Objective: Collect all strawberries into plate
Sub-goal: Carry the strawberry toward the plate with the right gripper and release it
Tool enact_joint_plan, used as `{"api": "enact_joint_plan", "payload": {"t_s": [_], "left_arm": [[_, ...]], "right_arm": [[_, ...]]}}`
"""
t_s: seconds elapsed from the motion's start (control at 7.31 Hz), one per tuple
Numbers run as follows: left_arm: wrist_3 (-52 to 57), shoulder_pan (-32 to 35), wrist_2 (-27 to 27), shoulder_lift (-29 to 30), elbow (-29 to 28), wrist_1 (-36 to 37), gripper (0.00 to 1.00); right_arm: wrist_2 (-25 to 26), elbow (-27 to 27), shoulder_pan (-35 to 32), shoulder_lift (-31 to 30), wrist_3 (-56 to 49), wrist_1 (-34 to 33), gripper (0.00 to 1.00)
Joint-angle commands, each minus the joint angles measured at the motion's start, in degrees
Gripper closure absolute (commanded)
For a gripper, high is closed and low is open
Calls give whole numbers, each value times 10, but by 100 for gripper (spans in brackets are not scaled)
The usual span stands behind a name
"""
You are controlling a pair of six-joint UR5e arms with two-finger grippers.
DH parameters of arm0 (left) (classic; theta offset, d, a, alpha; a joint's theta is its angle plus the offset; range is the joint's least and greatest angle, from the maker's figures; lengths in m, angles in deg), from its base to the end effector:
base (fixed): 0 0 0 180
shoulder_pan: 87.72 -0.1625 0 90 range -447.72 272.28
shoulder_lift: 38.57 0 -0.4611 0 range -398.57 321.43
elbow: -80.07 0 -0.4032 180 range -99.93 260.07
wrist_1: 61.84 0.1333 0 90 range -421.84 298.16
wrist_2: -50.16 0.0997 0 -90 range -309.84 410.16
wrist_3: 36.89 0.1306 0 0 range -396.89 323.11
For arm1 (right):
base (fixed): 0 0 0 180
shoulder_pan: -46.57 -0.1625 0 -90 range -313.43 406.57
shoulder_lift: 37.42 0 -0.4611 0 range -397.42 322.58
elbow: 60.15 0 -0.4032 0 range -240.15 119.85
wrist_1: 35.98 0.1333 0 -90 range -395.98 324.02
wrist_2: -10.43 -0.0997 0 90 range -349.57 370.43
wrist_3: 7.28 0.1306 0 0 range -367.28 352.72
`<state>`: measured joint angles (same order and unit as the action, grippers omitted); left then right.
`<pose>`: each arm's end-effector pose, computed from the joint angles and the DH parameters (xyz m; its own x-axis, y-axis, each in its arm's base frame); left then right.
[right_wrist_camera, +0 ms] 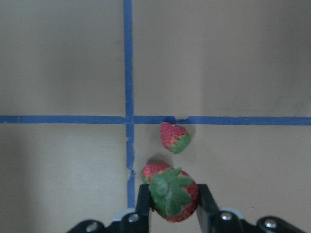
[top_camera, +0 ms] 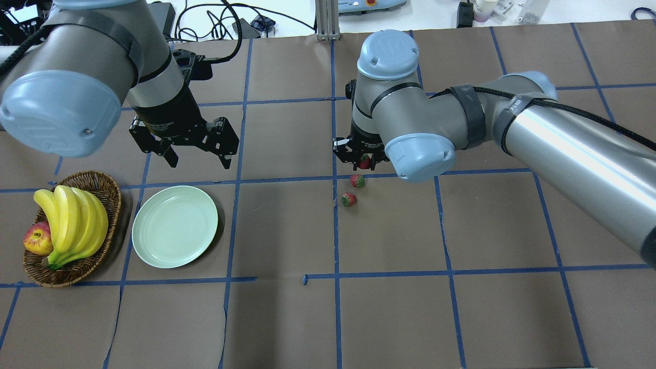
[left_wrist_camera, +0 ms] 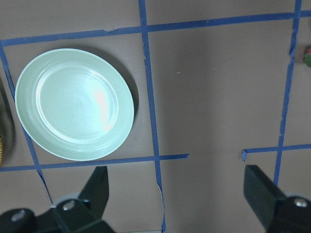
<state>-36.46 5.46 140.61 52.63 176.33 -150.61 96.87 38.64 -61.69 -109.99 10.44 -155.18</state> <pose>-0.1595 -0.4863 0.4305 -0.9979 0.0638 -0.0070 0.0626 0.9921 0.1086 0.3242 -0.5313 0.2993 -0.9971 -0.0122 -0.0749 -0.0099 0.9995 -0.0306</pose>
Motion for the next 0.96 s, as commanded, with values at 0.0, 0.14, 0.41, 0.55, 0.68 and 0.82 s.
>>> {"api": "enact_joint_plan", "payload": {"t_s": [0.0,0.14,0.41,0.55,0.68,0.82], "left_arm": [[0,-2,0,-1,-3,0,0],[0,-6,0,-2,-4,0,0],[2,-26,1,-10,-5,-1,0],[3,-36,2,-12,-5,-3,0],[4,-39,2,-14,-4,-5,0],[4,-40,3,-14,-3,-6,0]], "right_arm": [[-23,-15,-43,25,49,-2,100],[-31,-16,-52,38,55,-8,100],[-33,-16,-63,66,54,-17,100],[-40,-16,-69,77,54,-22,100],[-57,-16,-69,90,53,-26,100],[-58,-15,-69,99,48,-28,100]]}}
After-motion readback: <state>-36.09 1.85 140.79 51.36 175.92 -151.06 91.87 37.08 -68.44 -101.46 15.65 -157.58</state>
